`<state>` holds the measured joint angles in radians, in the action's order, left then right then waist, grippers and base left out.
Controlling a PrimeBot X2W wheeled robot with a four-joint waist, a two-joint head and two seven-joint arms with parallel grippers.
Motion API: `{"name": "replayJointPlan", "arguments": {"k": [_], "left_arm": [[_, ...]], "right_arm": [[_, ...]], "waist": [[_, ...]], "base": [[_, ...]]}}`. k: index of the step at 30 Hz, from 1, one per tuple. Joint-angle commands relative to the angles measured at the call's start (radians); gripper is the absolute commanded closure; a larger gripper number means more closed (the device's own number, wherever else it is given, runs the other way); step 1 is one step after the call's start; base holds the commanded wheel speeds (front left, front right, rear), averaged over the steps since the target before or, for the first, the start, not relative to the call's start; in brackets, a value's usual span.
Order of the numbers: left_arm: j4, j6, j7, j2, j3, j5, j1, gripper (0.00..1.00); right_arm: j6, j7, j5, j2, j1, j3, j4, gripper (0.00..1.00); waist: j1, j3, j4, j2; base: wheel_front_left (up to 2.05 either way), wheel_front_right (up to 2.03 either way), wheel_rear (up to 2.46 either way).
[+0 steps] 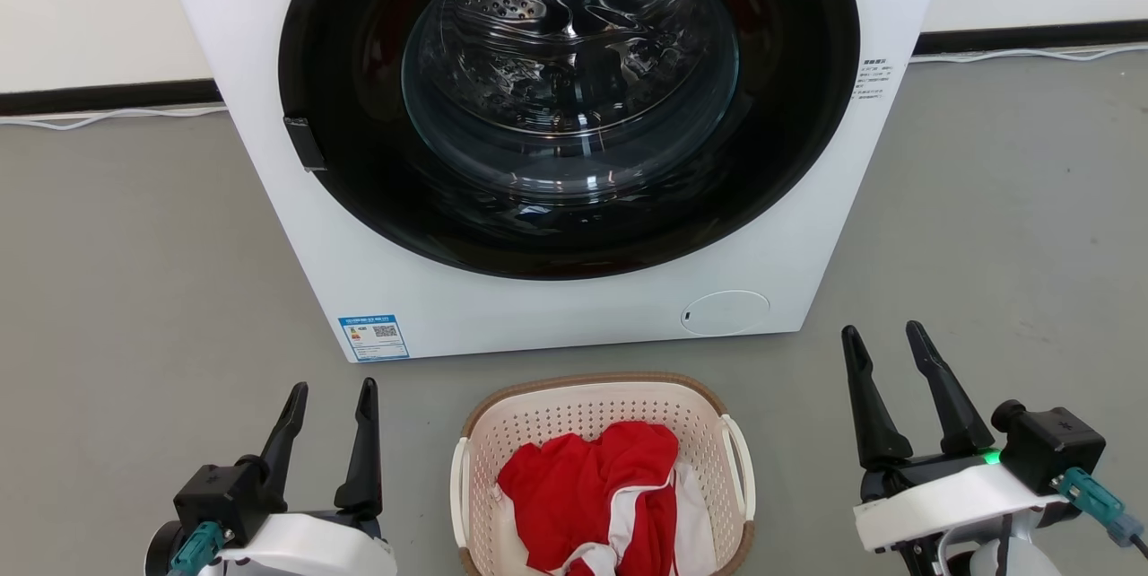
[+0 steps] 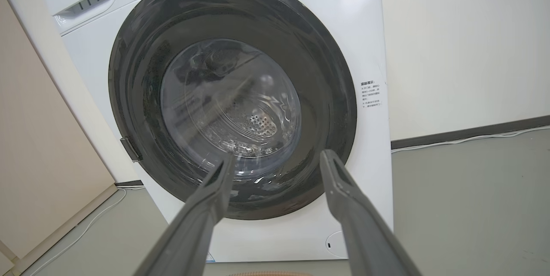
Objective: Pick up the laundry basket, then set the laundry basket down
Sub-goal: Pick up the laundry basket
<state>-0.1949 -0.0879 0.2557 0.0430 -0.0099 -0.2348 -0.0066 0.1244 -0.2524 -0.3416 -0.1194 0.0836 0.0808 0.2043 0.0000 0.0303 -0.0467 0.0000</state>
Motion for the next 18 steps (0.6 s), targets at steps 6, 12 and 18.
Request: {"name": "replayJointPlan", "arguments": {"k": [6, 12, 18], "left_arm": [[0.026, 0.013, 0.006, 0.007, 0.026, 0.012, -0.023, 0.00], [0.020, 0.015, 0.006, 0.007, 0.025, 0.008, -0.024, 0.00], [0.019, 0.017, 0.006, 0.007, 0.010, 0.002, -0.042, 0.00]], "right_arm": [[0.006, -0.009, 0.009, -0.009, 0.019, 0.019, -0.017, 0.00], [0.006, -0.009, 0.007, -0.012, 0.019, 0.022, -0.015, 0.00], [0.006, -0.009, 0.005, -0.017, 0.025, 0.019, -0.015, 0.00]], "waist": [[0.0000, 0.003, -0.004, 0.0000], [0.0000, 0.010, -0.007, 0.0000], [0.0000, 0.043, -0.007, 0.0000]], "base": [[0.00, 0.00, 0.00], [0.00, 0.00, 0.00], [0.00, 0.00, 0.00]]}}
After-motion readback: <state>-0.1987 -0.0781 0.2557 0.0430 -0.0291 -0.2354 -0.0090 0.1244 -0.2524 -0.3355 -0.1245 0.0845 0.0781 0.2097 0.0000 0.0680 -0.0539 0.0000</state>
